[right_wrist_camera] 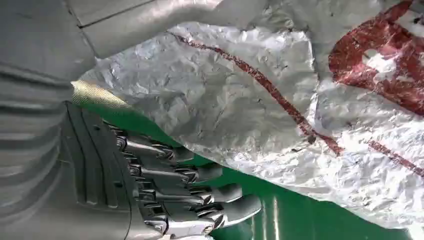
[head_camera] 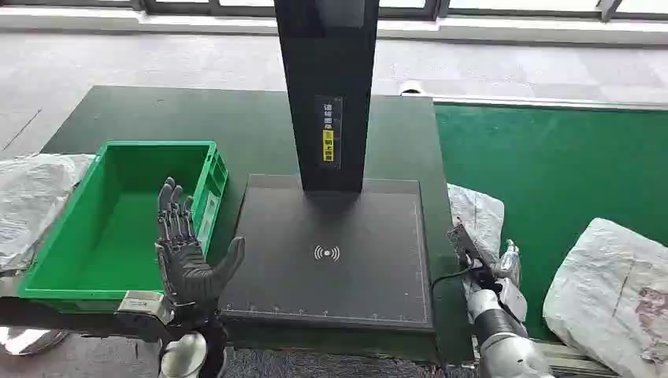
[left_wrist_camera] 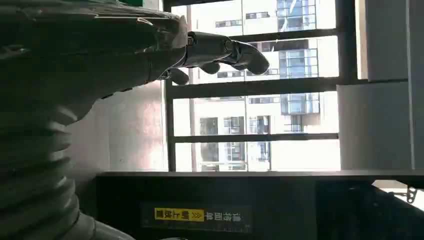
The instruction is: Moved the parcel from conveyor to table for the left to box.
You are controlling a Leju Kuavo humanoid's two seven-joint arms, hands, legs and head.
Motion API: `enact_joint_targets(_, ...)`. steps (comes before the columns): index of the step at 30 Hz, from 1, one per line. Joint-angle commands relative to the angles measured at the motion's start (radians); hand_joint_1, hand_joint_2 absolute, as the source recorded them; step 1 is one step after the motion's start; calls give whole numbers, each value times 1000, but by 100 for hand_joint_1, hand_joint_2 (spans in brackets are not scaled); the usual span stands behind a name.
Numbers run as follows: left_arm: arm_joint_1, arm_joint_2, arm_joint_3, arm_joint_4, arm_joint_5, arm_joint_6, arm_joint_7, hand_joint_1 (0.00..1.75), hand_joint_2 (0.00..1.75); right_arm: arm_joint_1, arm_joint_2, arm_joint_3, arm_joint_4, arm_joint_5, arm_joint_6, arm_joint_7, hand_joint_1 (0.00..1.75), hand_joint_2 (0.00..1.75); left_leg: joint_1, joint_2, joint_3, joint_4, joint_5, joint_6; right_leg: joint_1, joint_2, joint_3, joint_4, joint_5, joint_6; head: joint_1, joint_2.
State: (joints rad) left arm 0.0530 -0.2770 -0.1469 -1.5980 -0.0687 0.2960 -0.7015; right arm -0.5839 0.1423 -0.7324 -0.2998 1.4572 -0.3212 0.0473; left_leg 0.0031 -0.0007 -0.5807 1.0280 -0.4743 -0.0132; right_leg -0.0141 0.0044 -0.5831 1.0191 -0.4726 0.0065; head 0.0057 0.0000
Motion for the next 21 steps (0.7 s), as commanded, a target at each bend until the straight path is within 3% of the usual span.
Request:
enact_joint_targets(1,-38,-30,18,41,5,12,3,0,175,-17,-12,87,61,34,93,33,175,175,0,-1,0,-1,1,0,0,-1,1,-1,1,0,0,0)
enact_joint_targets(18,-38,-30,-5,44,6,33,3,0,175,-22,-11,85,53,25,62,32,175,175,1,-1,0,-1,1,0,1,-1,1,-1,1,-1,0,0)
enact_joint_targets(21,-38,-29,-10,45,6,41,3,0,175,-20,-7,85,39,21,7,4,175,175,1,-1,1,-1,1,0,0,-2,2,-2,1,-1,0,0)
